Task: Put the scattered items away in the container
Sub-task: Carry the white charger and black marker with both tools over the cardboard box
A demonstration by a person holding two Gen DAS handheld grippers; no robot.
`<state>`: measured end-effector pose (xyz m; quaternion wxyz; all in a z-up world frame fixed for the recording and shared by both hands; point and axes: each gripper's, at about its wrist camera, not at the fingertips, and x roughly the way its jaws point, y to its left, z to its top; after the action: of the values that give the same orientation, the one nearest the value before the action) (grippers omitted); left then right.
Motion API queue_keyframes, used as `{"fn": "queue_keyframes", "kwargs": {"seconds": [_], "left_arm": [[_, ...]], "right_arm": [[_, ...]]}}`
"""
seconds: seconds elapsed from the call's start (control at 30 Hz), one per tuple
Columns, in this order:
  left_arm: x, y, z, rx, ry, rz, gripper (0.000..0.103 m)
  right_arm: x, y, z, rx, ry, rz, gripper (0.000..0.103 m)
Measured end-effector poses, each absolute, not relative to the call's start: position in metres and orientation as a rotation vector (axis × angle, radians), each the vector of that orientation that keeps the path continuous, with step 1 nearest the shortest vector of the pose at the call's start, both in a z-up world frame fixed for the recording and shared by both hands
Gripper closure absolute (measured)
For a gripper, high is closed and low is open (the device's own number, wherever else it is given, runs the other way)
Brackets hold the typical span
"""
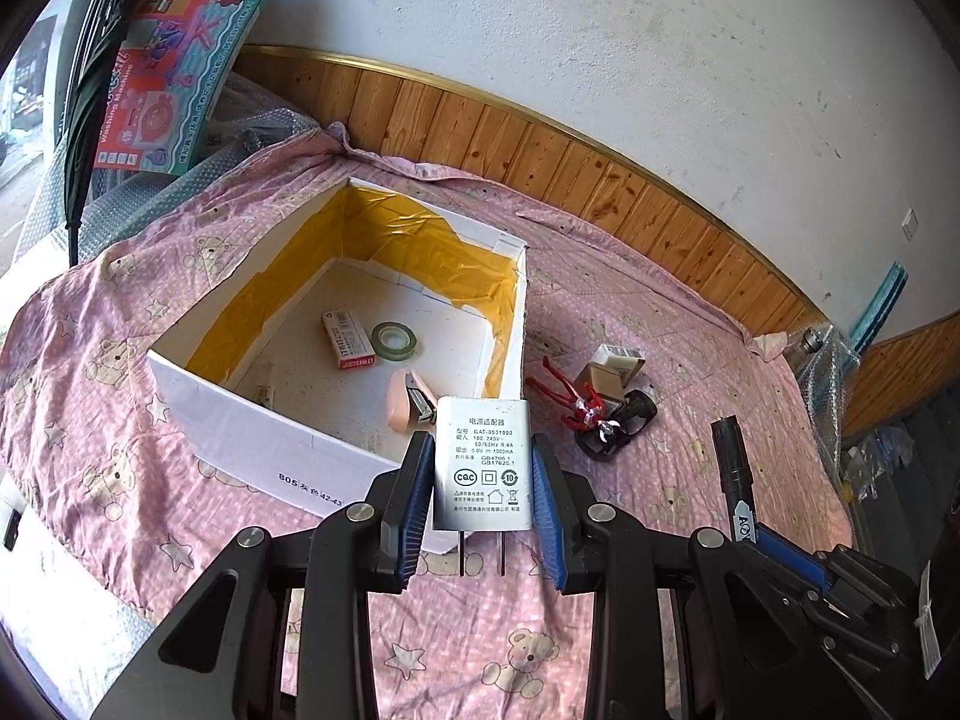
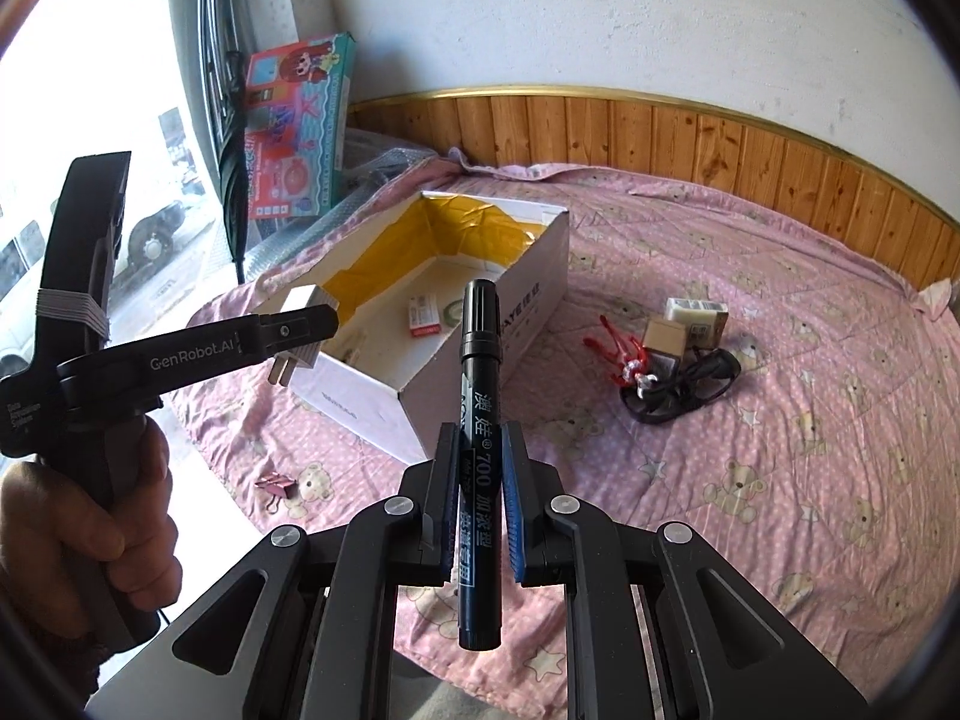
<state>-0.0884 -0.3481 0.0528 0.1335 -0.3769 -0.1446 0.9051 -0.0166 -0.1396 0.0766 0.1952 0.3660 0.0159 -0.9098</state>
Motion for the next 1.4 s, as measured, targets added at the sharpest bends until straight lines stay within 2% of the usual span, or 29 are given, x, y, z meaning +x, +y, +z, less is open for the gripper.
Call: {"fn": "queue_keyframes", "kwargs": {"seconds": [1.4], "left_arm": [[-0.156,-0.382,0.069,-1.172,-0.393,2.699,0.07]], "right_arm": [[-0.108,-0.185,0.104,1.002,0.013,-2.404,0.089]]}}
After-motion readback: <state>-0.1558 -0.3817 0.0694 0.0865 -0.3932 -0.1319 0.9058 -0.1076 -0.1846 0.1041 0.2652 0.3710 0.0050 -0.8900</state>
